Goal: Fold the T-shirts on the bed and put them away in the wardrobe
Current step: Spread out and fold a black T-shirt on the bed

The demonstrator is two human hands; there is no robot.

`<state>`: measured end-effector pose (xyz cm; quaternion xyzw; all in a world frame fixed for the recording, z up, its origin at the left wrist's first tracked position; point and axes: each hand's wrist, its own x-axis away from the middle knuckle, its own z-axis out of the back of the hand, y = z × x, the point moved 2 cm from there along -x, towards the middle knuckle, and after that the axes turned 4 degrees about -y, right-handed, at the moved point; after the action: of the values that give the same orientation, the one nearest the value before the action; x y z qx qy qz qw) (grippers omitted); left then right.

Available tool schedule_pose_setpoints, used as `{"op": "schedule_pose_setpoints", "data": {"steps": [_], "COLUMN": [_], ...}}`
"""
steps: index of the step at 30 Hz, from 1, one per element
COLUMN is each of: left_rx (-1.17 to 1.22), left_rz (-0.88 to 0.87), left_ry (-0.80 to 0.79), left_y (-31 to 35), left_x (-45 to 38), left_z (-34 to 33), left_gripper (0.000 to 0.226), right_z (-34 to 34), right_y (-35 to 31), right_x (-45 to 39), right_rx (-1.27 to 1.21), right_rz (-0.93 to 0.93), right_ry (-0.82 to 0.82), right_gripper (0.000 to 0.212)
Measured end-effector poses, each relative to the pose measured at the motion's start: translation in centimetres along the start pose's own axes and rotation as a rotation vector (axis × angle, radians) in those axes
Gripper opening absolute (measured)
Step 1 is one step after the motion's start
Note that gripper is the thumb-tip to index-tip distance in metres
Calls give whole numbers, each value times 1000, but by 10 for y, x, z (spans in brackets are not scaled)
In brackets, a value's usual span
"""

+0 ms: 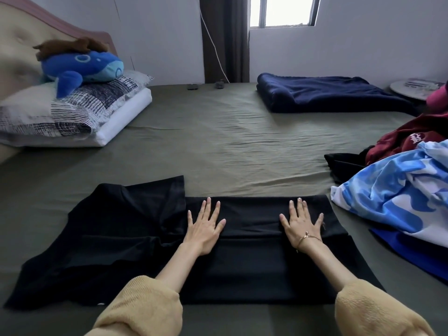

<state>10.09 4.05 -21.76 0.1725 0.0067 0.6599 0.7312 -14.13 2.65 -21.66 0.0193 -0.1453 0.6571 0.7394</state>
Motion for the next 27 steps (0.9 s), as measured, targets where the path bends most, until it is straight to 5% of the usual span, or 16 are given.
{"op": "schedule_pose_setpoints", "data": {"steps": [6, 13, 21, 27], "left_rx": [140, 416, 726, 849], "left_rz": [-85, -5, 373, 375], "left_ry": [247, 581, 591, 600], "left_y": [-41, -106, -196, -220], "left_x": [16, 39, 54, 64], "left_z": [29, 59, 57, 55], "left_gripper": [48, 38, 29, 28], "right_z": [-4, -19, -13, -13], "right_y": [-78, -177, -265, -299], "right_x": [2, 0, -34, -55], "right_rx": [-17, -42, -278, -512], "right_rz": [376, 558, 260, 104], "right_ry": [-65, -108, -25, -103], "right_gripper": [55, 52, 57, 36]}}
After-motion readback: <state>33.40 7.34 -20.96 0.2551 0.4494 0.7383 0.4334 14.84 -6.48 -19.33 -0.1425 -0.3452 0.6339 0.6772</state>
